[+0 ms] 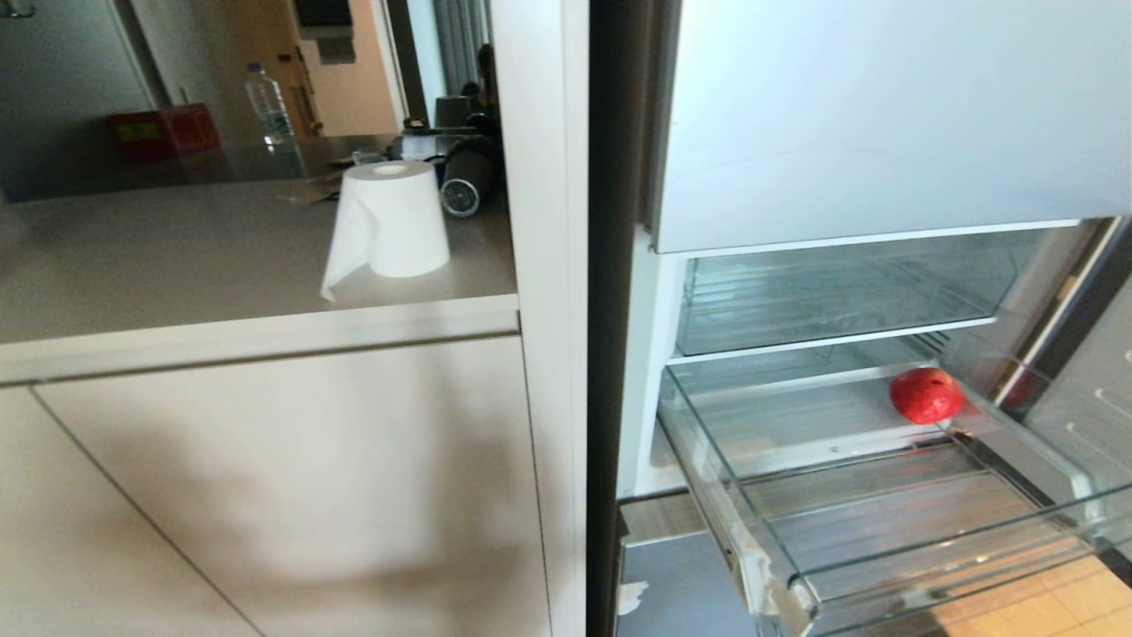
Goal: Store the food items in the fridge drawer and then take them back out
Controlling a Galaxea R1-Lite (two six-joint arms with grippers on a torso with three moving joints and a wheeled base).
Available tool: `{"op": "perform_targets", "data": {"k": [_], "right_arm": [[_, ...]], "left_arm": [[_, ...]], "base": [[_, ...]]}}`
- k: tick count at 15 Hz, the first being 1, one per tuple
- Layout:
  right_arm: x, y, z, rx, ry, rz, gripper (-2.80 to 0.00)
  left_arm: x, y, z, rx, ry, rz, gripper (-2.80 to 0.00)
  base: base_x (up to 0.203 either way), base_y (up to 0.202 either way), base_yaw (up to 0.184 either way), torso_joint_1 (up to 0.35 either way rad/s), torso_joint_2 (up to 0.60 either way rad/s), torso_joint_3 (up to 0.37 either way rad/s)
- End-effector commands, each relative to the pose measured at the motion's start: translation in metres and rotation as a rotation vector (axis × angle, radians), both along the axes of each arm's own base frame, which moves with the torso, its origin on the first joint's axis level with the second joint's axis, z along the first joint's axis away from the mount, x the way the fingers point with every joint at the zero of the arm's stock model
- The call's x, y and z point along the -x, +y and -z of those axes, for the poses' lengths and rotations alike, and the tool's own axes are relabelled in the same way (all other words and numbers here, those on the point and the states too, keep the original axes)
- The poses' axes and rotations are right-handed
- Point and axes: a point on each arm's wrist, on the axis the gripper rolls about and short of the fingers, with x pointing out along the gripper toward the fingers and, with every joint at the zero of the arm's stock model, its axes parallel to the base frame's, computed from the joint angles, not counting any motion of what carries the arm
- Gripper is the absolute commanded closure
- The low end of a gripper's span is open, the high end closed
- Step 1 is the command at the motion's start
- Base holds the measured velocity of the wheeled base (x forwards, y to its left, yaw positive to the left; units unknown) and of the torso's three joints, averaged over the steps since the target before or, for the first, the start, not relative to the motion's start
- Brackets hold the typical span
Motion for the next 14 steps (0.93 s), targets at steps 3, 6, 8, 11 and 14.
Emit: {"op": "perform_targets", "data": {"k": [3,6,8,11,14], "right_arm": [[-0.0001,0.0000,0.0001,-0.009,0.003,0.000,0.00],[-0.0001,0.0000,0.0001,-0.009,0.003,0.000,0.00],[0.0000,0.0000,0.0001,-0.009,0.002,0.000,0.00],[-0.0002,0.0000,0.0002,-0.012,0.004,0.000,0.00],[-0.0001,0.0001,0.0001,-0.010,0.003,-0.004,0.00]], "left_arm": [[0.0000,0.0000,0.0000,0.000,0.001,0.000,0.00],[0.0000,0.0000,0.0000,0.000,0.000,0.000,0.00],[0.0000,0.0000,0.0000,0.000,0.000,0.000,0.00],[0.0000,0.0000,0.0000,0.000,0.000,0.000,0.00],[0.0000,0.0000,0.0000,0.000,0.000,0.000,0.00]], "base": [[0.000,0.008,-0.177,0.001,0.00,0.002],[0.001,0.008,-0.176,0.002,0.00,0.001],[0.001,0.008,-0.179,-0.001,0.00,0.002],[-0.002,0.006,-0.172,0.004,0.00,0.004],[-0.001,0.006,-0.163,0.004,0.00,-0.001]]}}
